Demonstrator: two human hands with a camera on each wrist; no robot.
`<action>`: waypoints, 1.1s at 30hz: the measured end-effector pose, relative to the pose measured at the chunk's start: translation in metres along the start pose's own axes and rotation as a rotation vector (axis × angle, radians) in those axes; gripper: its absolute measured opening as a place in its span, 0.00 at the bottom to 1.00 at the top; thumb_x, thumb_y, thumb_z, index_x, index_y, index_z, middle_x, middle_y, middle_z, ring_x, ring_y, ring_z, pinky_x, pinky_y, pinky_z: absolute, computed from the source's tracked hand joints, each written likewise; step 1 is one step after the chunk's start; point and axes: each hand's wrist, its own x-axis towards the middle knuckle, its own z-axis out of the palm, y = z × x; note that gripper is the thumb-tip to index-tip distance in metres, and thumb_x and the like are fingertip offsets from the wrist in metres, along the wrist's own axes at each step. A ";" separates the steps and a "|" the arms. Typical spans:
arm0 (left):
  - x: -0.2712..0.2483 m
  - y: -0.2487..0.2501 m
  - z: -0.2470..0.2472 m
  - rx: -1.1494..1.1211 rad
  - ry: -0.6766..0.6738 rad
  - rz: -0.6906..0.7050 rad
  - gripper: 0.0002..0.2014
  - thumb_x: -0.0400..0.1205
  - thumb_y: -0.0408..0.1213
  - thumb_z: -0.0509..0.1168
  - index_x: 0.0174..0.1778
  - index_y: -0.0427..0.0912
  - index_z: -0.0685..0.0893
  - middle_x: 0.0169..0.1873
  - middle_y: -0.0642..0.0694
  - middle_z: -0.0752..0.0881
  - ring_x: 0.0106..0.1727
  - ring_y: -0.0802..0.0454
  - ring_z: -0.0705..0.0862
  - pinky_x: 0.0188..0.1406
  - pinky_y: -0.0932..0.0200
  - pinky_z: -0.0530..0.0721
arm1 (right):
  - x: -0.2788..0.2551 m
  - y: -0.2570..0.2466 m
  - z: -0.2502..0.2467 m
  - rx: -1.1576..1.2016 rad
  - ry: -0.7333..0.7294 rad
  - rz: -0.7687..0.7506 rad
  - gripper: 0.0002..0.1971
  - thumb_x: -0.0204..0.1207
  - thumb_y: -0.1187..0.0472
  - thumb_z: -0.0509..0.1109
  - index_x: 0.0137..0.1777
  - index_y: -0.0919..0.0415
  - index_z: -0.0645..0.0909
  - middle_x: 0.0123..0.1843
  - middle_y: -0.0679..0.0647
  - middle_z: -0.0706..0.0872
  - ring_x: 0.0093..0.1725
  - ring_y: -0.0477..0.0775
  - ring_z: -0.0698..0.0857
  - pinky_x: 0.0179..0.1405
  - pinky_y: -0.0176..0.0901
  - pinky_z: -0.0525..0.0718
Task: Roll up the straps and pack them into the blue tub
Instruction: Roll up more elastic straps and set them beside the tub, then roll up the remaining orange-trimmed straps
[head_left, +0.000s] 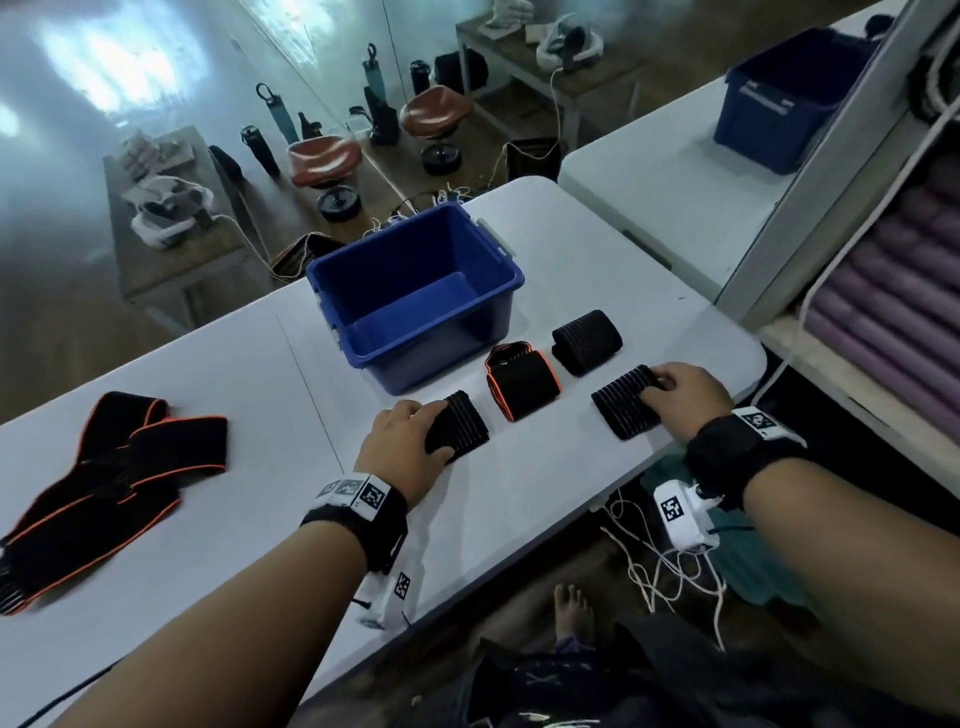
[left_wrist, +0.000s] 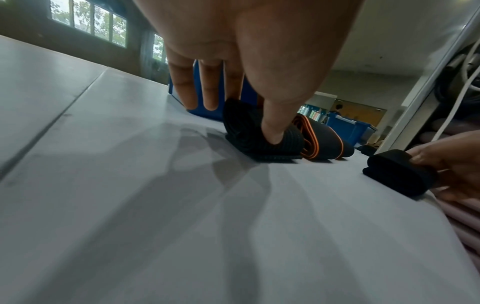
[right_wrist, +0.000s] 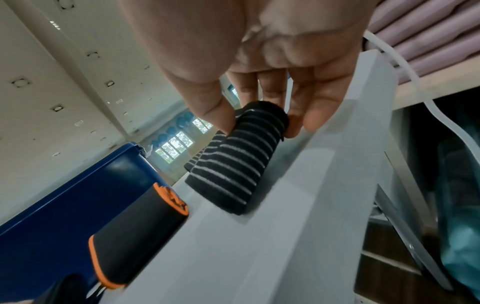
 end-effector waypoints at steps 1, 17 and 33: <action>-0.002 0.000 0.000 -0.005 0.006 -0.009 0.32 0.80 0.50 0.70 0.81 0.58 0.70 0.71 0.50 0.77 0.69 0.45 0.73 0.72 0.46 0.76 | 0.005 0.000 -0.002 -0.011 0.000 -0.007 0.13 0.77 0.59 0.70 0.60 0.57 0.87 0.52 0.54 0.89 0.51 0.58 0.86 0.55 0.48 0.84; -0.020 -0.007 -0.003 -0.303 0.229 -0.178 0.14 0.81 0.44 0.73 0.62 0.49 0.84 0.58 0.51 0.80 0.61 0.48 0.82 0.66 0.51 0.80 | 0.025 -0.027 -0.033 0.028 0.078 -0.067 0.12 0.77 0.58 0.71 0.59 0.58 0.86 0.54 0.53 0.89 0.54 0.55 0.86 0.58 0.47 0.82; -0.118 -0.203 -0.058 -0.379 0.402 -0.559 0.08 0.82 0.43 0.70 0.55 0.47 0.85 0.50 0.50 0.84 0.47 0.54 0.83 0.50 0.57 0.79 | -0.109 -0.257 0.182 -0.100 -0.597 -0.568 0.05 0.75 0.56 0.70 0.38 0.51 0.84 0.35 0.46 0.88 0.39 0.48 0.87 0.41 0.42 0.85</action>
